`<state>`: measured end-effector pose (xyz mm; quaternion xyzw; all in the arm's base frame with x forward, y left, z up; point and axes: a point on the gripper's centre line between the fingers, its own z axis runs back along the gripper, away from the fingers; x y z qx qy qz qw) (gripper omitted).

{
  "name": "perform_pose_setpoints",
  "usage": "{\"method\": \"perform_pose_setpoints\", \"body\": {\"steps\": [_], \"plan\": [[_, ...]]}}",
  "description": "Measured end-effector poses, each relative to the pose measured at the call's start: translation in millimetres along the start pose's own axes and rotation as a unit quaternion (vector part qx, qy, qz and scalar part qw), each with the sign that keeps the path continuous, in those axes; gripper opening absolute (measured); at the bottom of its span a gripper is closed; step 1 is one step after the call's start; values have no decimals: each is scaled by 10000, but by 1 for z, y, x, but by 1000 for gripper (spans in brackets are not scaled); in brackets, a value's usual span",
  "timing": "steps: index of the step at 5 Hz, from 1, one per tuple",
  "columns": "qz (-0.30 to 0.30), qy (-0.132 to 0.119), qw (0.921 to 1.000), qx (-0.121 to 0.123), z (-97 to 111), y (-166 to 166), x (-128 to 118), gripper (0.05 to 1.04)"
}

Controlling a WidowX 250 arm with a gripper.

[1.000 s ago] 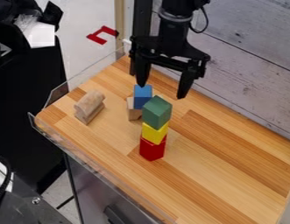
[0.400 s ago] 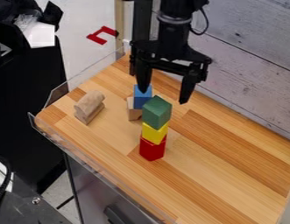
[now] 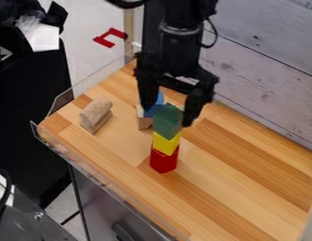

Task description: Put the green cube on the blue block

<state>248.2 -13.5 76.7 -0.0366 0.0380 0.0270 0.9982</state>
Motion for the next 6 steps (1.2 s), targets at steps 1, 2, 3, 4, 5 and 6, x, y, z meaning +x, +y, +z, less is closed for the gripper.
{"method": "perform_pose_setpoints", "body": {"steps": [1, 2, 3, 4, 5, 6], "plan": [[-364, -65, 9993, 103, -5, 1, -3, 999], [-467, 44, 9986, 257, -12, 6, -2, 999], [-471, 51, 9984, 298, -19, 7, 1, 999], [-498, -55, 9983, 301, -18, 3, 8, 999], [-547, -90, 9981, 286, -20, -2, 10, 999], [-495, -116, 9986, 173, -25, -8, 12, 947]]}}
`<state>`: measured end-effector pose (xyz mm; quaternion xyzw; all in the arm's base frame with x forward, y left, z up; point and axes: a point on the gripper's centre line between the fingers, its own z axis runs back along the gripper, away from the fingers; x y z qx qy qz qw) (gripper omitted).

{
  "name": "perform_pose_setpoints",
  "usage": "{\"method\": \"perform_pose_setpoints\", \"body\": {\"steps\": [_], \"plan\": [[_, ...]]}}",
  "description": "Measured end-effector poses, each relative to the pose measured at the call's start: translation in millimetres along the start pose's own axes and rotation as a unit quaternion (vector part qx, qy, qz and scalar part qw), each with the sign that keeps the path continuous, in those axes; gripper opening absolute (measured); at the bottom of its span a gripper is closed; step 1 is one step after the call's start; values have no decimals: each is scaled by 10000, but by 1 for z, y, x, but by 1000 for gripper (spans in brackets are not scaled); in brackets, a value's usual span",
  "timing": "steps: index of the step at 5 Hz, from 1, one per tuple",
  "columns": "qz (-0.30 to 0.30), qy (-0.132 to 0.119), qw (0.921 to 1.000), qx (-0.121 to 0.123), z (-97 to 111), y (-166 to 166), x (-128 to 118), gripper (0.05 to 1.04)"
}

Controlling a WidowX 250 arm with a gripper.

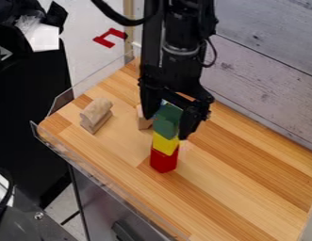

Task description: Put the green cube on the blue block

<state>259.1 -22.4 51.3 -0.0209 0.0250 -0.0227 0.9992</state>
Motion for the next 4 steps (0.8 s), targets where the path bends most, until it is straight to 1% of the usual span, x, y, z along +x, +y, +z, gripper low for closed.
{"method": "perform_pose_setpoints", "body": {"steps": [1, 2, 3, 4], "plan": [[39, 2, 10000, 3, -1, -2, 0, 661], [81, -21, 10000, 9, -1, -2, 1, 577], [223, 37, 9997, -1, -1, 2, -1, 576], [628, -167, 9979, -25, 13, 8, 4, 576]]}}
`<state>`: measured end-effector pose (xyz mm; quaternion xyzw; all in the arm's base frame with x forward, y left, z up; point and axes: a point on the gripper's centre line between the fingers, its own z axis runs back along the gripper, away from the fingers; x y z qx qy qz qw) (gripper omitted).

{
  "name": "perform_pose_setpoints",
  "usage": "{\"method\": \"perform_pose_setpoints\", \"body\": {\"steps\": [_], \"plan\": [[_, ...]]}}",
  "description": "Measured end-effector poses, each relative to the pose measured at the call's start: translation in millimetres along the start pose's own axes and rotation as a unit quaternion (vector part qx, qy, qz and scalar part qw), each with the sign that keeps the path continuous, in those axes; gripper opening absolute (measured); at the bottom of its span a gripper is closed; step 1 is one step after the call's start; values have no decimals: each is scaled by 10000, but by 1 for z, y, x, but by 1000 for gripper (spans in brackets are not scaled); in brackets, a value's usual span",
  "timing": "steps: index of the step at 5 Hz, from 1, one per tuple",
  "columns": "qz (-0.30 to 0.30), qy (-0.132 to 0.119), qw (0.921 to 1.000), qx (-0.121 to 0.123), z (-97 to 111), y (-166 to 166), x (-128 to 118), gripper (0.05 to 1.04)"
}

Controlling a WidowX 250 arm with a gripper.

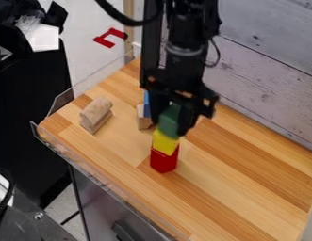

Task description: Put the green cube on the blue block

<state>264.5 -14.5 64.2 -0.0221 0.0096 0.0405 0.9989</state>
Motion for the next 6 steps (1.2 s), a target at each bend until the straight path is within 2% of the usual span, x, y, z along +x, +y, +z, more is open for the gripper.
{"method": "perform_pose_setpoints", "body": {"steps": [1, 2, 3, 4, 5, 6], "plan": [[714, -385, 9967, -54, 23, 15, 13, 576], [1270, -536, 9903, -170, 34, 29, 25, 576], [1858, -227, 9823, -57, 23, 41, 32, 576], [2011, 13, 9795, 107, 10, 46, 35, 576], [2234, 249, 9742, 214, -18, 49, 37, 576], [2288, 227, 9731, 158, -23, 48, 46, 576]]}}
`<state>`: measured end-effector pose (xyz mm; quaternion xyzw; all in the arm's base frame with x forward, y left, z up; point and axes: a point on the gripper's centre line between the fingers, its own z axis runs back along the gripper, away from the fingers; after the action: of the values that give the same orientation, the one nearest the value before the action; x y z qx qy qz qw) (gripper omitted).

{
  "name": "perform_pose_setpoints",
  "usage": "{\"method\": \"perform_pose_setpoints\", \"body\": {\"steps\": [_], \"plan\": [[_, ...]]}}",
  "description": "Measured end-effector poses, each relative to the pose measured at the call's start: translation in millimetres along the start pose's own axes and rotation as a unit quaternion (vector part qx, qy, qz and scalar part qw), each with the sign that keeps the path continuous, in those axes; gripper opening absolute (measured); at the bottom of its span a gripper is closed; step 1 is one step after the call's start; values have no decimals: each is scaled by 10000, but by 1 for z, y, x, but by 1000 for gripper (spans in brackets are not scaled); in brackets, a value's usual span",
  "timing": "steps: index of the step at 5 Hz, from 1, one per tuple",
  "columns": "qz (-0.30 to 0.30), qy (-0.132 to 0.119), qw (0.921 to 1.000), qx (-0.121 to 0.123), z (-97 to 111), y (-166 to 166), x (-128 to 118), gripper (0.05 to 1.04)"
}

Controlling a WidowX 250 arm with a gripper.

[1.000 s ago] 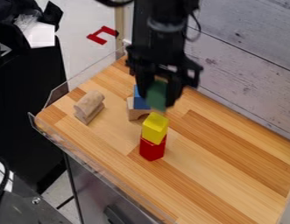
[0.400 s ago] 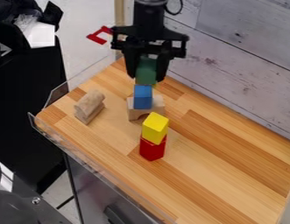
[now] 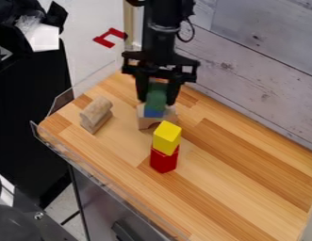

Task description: Put the green cube on the blue block

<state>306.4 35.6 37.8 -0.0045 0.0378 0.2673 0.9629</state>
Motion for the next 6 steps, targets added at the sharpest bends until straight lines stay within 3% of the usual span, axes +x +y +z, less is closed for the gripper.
{"method": "perform_pose_setpoints", "body": {"steps": [6], "plan": [[305, -105, 9995, -17, 3, 11, 9, 576]]}}
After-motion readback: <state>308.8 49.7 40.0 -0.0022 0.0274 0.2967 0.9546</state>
